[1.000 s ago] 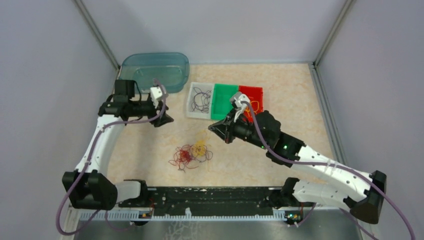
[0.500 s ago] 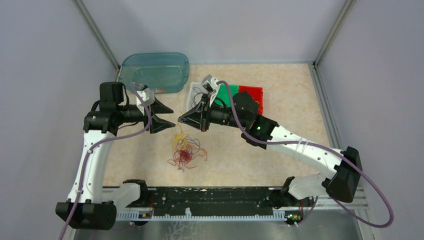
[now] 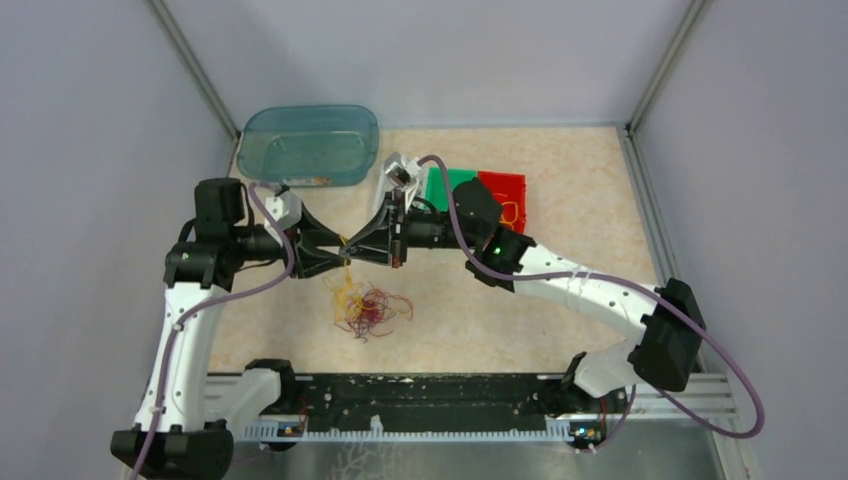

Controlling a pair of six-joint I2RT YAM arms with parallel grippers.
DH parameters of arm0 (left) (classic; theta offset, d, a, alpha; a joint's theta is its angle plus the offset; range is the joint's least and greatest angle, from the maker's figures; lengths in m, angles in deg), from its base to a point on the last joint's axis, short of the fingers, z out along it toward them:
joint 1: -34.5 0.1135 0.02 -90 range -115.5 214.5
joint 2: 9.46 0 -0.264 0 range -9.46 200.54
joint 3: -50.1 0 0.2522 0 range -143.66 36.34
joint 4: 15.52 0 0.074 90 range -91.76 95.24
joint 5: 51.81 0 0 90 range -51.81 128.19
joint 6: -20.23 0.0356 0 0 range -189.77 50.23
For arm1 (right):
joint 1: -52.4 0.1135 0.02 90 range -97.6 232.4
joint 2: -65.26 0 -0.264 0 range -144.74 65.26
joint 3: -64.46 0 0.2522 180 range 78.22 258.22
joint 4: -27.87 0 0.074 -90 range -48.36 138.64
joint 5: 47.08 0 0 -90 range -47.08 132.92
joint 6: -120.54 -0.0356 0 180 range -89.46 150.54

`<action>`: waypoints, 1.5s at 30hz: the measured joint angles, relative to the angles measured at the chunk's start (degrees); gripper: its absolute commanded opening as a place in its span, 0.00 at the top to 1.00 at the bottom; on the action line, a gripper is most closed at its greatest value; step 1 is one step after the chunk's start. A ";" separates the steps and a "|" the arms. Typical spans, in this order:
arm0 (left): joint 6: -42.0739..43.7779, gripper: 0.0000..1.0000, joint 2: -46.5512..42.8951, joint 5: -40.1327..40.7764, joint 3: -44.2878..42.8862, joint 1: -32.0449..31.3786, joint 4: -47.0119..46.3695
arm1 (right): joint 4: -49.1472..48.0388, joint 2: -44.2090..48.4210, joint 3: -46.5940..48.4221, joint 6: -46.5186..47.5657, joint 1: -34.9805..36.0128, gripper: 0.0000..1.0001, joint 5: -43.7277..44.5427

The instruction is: Untangle the cables

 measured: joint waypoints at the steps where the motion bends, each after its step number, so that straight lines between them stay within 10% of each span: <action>1: -0.17 0.58 0.39 -0.11 0.00 -0.07 -0.15 | 0.04 -0.33 0.22 0.00 0.00 1.00 -0.11; 7: -2.27 0.82 1.38 -0.11 0.00 -0.07 -1.60 | -1.01 -0.90 0.70 -0.28 0.00 1.00 -0.24; 14: -11.17 1.00 -0.59 3.10 2.43 -0.07 -11.54 | -2.12 -0.90 0.63 0.11 0.00 0.48 1.66; 20: -16.94 1.00 -3.34 9.77 1.86 -0.04 -19.67 | -1.05 3.45 -5.70 4.15 -0.66 0.34 7.19; 32: -20.35 1.00 -5.44 13.88 -8.35 -0.07 -26.34 | -4.04 12.98 -24.11 11.54 -3.85 0.24 16.94; 45: -22.69 1.00 -6.67 15.39 -12.00 -0.07 -27.56 | -23.10 -8.76 -25.09 16.02 2.01 0.28 16.55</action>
